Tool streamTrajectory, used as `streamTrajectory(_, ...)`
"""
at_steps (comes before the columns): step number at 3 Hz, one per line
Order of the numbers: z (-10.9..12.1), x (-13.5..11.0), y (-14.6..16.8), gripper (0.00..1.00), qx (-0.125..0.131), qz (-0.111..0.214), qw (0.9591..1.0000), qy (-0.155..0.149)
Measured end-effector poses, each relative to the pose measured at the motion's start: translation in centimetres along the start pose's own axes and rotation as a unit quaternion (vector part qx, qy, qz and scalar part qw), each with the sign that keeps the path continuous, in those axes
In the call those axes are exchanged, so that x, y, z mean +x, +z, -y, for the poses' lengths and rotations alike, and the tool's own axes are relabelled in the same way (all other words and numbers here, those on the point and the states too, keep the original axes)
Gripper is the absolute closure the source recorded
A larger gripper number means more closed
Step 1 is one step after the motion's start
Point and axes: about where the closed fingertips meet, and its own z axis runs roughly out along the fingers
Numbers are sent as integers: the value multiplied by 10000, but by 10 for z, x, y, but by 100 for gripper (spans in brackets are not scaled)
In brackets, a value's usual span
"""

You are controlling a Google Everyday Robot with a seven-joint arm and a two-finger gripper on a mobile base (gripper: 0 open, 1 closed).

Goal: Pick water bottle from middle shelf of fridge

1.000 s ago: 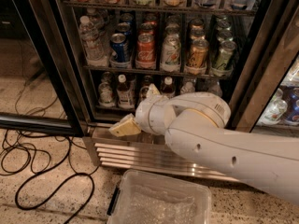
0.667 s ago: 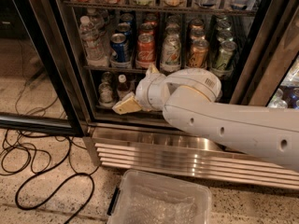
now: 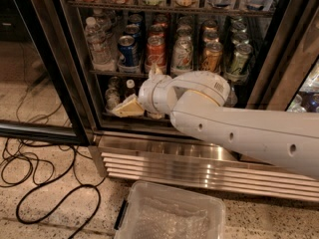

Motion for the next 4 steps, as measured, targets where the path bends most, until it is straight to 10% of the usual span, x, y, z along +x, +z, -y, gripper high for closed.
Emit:
streamTrajectory(2, -45, -50, 59, 0, -609, 816, 9948, 21)
streamTrajectory(4, -29, -61, 62, 0, -488, 976, 9940, -38)
